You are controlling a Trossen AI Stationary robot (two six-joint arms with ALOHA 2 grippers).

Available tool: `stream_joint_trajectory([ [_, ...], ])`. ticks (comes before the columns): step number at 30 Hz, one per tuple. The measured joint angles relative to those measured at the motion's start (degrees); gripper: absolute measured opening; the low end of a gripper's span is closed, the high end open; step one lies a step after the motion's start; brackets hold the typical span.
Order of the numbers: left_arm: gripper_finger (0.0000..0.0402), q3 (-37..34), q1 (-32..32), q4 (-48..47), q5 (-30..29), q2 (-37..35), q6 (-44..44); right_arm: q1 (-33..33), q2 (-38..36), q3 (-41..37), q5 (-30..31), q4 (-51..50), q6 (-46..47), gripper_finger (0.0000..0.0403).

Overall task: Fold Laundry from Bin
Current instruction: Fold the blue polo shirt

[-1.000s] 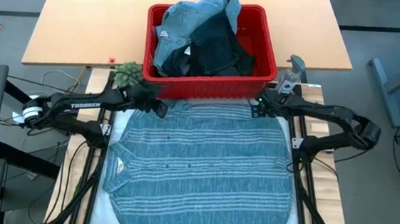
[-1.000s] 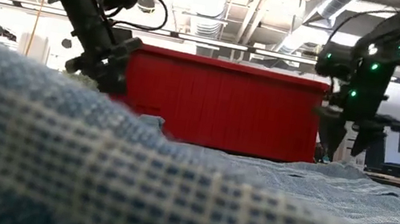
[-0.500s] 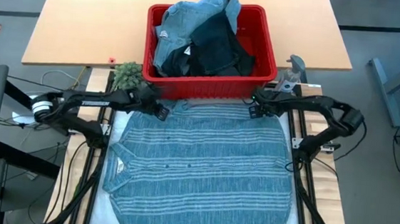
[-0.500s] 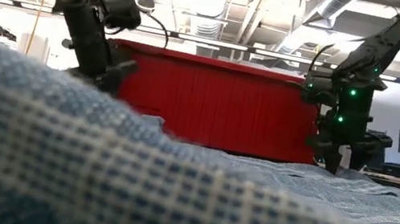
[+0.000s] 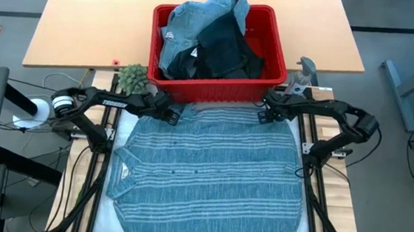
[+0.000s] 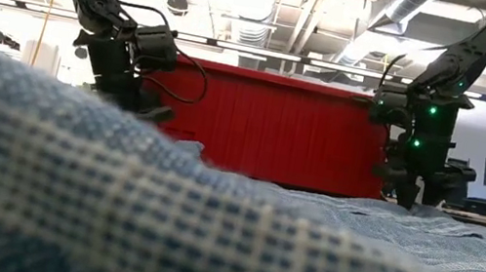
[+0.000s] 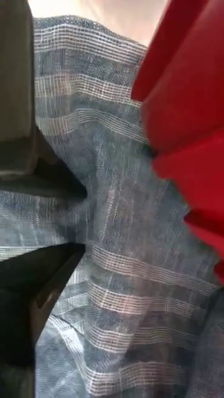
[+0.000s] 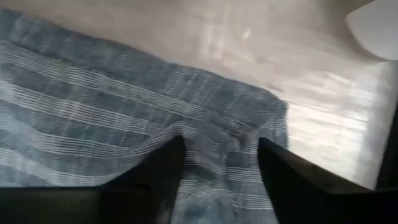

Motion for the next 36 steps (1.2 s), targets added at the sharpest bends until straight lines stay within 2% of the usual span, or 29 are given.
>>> stream_joint_trajectory([
  [5,0.0016,-0.16,-0.01,-0.50,1.95,-0.81,-1.27,0.53,0.17,0.01,-2.31,-0.42,-0.67,0.0060],
  [6,0.0010,-0.25,-0.03,-0.77,2.19,-1.34,-1.71,0.85,0.15,0.01,-2.27,-0.50,-1.16,0.0032],
  [7,0.0007,-0.29,-0.04,-0.87,2.30,-1.83,-1.87,1.14,0.13,0.01,-2.06,-0.55,-1.70,0.0020],
  [13,0.0000,-0.53,-0.62,-3.89,2.97,-5.06,-4.19,3.18,-1.54,-0.15,-1.82,-1.95,-1.92,0.0018],
  [29,0.0000,-0.53,-2.84,-4.18,0.85,-18.74,-8.30,5.13,-18.40,-0.21,-2.01,-7.28,-0.13,0.0018],
  [36,0.0000,-0.50,-2.86,-4.09,0.86,-22.89,-8.30,8.63,-24.11,-0.15,-0.21,-8.92,2.00,0.0018],
])
